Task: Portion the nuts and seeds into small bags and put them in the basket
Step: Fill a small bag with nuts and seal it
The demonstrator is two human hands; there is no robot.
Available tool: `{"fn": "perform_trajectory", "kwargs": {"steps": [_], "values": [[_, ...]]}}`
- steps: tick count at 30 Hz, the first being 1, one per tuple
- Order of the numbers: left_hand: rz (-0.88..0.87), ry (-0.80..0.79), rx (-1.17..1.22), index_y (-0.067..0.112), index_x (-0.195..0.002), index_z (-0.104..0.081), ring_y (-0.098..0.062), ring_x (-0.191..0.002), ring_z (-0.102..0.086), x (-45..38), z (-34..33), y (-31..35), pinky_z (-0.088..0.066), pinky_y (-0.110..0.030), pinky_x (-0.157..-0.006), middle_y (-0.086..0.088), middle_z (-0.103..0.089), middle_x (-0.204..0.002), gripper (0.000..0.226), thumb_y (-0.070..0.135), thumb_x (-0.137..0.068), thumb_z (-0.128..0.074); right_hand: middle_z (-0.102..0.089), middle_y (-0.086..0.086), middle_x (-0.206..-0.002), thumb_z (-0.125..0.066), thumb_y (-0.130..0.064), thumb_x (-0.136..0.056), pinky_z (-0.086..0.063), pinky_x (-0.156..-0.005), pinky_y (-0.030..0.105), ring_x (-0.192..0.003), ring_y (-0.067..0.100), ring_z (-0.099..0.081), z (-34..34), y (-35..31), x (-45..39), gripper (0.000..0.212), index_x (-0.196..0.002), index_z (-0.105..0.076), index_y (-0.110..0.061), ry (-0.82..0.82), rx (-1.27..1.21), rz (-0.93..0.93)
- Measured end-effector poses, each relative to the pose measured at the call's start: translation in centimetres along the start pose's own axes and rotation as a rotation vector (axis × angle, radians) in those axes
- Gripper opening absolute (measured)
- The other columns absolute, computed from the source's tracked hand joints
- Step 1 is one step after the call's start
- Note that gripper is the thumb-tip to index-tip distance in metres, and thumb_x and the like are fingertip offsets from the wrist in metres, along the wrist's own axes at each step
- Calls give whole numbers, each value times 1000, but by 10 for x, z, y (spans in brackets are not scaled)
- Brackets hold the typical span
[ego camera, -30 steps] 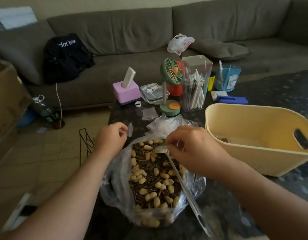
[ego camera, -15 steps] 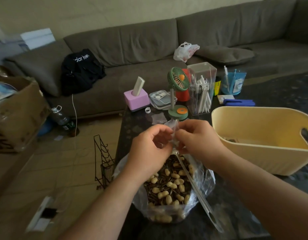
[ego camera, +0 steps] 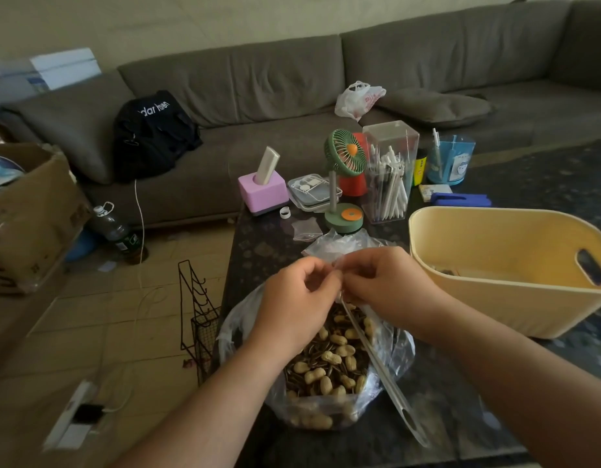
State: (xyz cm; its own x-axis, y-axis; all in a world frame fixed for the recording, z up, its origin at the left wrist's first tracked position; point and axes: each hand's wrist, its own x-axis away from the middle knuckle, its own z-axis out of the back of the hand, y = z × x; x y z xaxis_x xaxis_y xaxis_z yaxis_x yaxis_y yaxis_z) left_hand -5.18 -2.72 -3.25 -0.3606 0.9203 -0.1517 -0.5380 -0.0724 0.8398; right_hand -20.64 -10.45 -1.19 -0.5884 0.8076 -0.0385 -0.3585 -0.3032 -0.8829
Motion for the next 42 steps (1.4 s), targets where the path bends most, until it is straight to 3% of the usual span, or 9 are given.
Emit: {"fn": "perform_trajectory", "kwargs": {"steps": [4,9,14,17,19,22,26,37,42], "values": [[-144,112,-250,32,-90,-79,2,-69,-65,-2,7,-4,-47,-13,-58,17,-70,-76,11,35,-97,-71,-74,-8,-73,-67,-16,-93,-56,-61,21,-64,4,-68,2,3,2,24,-113,-74,-28,148,216,-20],[-306,116,-414,28,-77,-68,-4,-72,-59,-4,12,-6,-52,-30,-60,15,-61,-79,18,39,-92,-70,-68,-10,-77,-65,-27,-91,-55,-69,28,-72,7,-63,-1,-1,4,22,-111,-73,-25,209,535,124],[-433,97,-407,29,-80,-68,-7,-95,-54,-4,11,-9,-49,-32,-86,17,-61,-93,24,49,-91,-59,-72,-12,-80,-69,-34,-95,-52,-63,11,-71,2,-67,-2,1,4,7,-99,-74,-32,143,332,36],[-465,-72,-324,34,-91,-60,-5,-135,-44,-3,20,-6,-36,-31,-113,16,-57,-132,29,60,-84,-70,-75,1,-75,-70,-14,-91,-57,-55,21,-59,9,-71,1,0,3,9,-93,-74,-22,103,65,-74],[-378,-232,-324,38,-109,-49,-2,-147,-34,0,23,-3,-32,-32,-121,21,-47,-148,54,68,-77,-79,-75,12,-74,-71,-6,-90,-57,-53,25,-55,16,-69,2,-4,6,7,-92,-71,-13,69,-61,-118],[-201,-316,-272,49,-130,-33,-3,-131,-51,3,18,-1,-49,-38,-111,21,-53,-139,75,65,-78,-85,-74,18,-75,-71,-1,-91,-60,-56,34,-57,21,-68,2,-4,6,7,-92,-70,-9,20,-133,-143],[-205,-306,-261,54,-139,-28,-1,-118,-58,3,14,-4,-54,-36,-100,18,-60,-131,72,69,-86,-75,-75,20,-79,-73,-3,-94,-61,-58,34,-62,23,-71,8,-4,4,4,-96,-71,-6,3,-239,-181],[-299,-248,-369,48,-155,-37,15,-110,-45,-3,18,-10,-36,-6,-90,34,-40,-122,90,68,-79,-80,-68,9,-74,-69,5,-95,-61,-58,35,-64,24,-70,16,4,3,19,-91,-58,-10,-65,-289,-165],[-368,-114,-413,44,-153,-45,-8,-127,-52,-2,14,-16,-52,-36,-106,17,-50,-136,88,81,-76,-69,-69,16,-81,-69,1,-96,-61,-58,33,-65,24,-69,12,1,3,10,-98,-67,-8,-46,-333,-180]]}}
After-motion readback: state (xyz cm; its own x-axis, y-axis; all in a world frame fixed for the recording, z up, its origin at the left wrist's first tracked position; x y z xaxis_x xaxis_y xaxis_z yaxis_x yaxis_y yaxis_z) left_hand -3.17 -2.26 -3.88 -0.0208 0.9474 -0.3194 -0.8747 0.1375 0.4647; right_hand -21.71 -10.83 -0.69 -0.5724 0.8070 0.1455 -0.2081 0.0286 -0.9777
